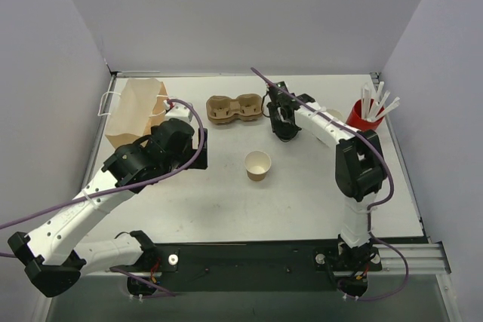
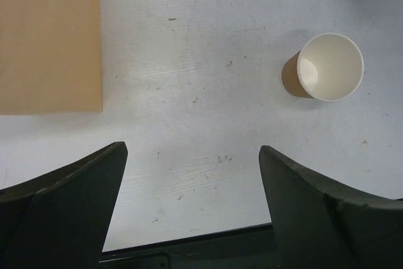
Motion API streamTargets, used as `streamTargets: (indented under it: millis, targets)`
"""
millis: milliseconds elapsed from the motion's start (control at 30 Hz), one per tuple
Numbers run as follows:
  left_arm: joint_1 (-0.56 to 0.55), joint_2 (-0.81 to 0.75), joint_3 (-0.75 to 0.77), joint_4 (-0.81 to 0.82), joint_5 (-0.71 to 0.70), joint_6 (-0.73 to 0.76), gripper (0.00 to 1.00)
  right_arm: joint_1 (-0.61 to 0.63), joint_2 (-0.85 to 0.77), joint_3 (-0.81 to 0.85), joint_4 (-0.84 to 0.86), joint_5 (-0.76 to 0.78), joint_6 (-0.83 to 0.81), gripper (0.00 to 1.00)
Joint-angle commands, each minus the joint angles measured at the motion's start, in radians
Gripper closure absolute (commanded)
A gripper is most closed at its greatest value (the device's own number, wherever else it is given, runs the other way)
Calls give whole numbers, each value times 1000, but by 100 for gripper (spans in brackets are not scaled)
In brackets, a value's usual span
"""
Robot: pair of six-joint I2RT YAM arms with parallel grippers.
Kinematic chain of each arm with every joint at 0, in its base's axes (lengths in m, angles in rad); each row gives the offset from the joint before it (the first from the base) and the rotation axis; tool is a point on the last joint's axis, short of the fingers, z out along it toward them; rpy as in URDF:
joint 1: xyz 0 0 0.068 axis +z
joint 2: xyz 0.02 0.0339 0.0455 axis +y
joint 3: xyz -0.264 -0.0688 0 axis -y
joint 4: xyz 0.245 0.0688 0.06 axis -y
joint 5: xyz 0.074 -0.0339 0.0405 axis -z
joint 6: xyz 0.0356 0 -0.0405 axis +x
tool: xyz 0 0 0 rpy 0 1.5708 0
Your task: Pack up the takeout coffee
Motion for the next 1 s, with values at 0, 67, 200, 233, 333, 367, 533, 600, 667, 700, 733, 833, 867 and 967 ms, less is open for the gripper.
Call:
streamTargets:
  millis: [0, 67, 200, 233, 333, 367, 533, 600, 667, 700, 733, 833, 867, 967]
  targets:
    - [10, -4, 49, 15, 10, 8, 3, 0, 43, 78, 12, -24, -50, 77]
    - [11, -4, 49, 13, 10, 8, 3, -3, 63, 88, 12, -38, -59, 77]
    - [16, 2, 52, 13, 15, 7, 3, -13, 98, 118, -3, -49, -67, 79]
    - [16, 4, 50, 13, 15, 7, 3, -16, 103, 127, -6, -51, -68, 80]
    - [17, 7, 53, 13, 16, 7, 3, -22, 121, 135, -11, -54, -70, 82]
    - [19, 10, 53, 13, 18, 7, 3, -25, 126, 137, -14, -55, -71, 82]
    - [22, 19, 58, 16, 21, 8, 3, -36, 141, 144, -23, -61, -77, 83]
    - [22, 22, 58, 18, 22, 8, 3, -36, 144, 143, -24, -60, -79, 83]
    - [24, 25, 59, 20, 24, 8, 3, -39, 147, 147, -26, -70, -82, 83]
    - [25, 27, 58, 21, 24, 8, 3, -40, 150, 147, -26, -74, -82, 83]
    - [24, 27, 58, 20, 24, 10, 3, -40, 150, 149, -28, -75, -84, 83]
    - [24, 33, 58, 21, 28, 8, 3, -40, 146, 152, -32, -84, -80, 83]
    - [25, 35, 58, 23, 29, 8, 3, -40, 146, 149, -32, -81, -79, 83]
    - [27, 35, 58, 23, 30, 8, 3, -40, 134, 146, -32, -81, -79, 83]
